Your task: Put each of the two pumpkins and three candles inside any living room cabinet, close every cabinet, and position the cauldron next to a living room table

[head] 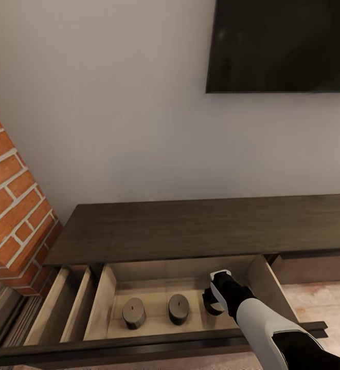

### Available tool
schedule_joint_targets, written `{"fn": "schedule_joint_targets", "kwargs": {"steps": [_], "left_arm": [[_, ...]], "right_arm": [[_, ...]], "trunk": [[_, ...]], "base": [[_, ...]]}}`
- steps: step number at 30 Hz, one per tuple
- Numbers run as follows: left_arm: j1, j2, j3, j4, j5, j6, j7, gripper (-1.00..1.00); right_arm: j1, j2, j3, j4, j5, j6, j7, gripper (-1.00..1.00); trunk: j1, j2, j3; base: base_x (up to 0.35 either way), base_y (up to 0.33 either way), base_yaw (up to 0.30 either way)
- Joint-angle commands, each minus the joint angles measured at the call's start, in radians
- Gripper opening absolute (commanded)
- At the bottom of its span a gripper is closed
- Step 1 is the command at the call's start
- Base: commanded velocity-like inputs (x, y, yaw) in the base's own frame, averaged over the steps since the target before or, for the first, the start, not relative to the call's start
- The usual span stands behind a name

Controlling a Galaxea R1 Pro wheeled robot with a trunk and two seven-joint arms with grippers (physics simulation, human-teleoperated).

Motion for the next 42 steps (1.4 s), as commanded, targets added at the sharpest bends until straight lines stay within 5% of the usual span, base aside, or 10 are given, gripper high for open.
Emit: {"fn": "schedule_joint_targets", "kwargs": {"steps": [1,25,26,42], "left_arm": [[0.000,0.000,0.000,-0.003,0.008,0.004,0.005,1.00],[0.000,0.000,0.000,-0.003,0.008,0.004,0.005,1.00],[0.000,0.001,0.000,-0.003,0.008,0.004,0.005,1.00],[0.000,0.001,0.000,-0.003,0.008,0.004,0.005,1.00]], "right_arm": [[0.000,0.000,0.002,-0.002,0.003,0.006,0.005,-1.00],[0.001,-0.001,0.000,-0.006,0.002,0.005,0.006,-1.00],[0.001,-0.001,0.000,-0.006,0.002,0.005,0.006,1.00],[0.001,-0.001,0.000,-0.008,0.002,-0.002,0.006,1.00]], "trunk": [[0.000,0.000,-0.002],[0.000,0.000,-0.031],[0.000,0.000,-0.031],[0.000,0.000,-0.031]], "base": [[0.000,0.000,0.000],[0.000,0.000,0.006],[0.000,0.000,0.002],[0.000,0.000,0.000]]}}
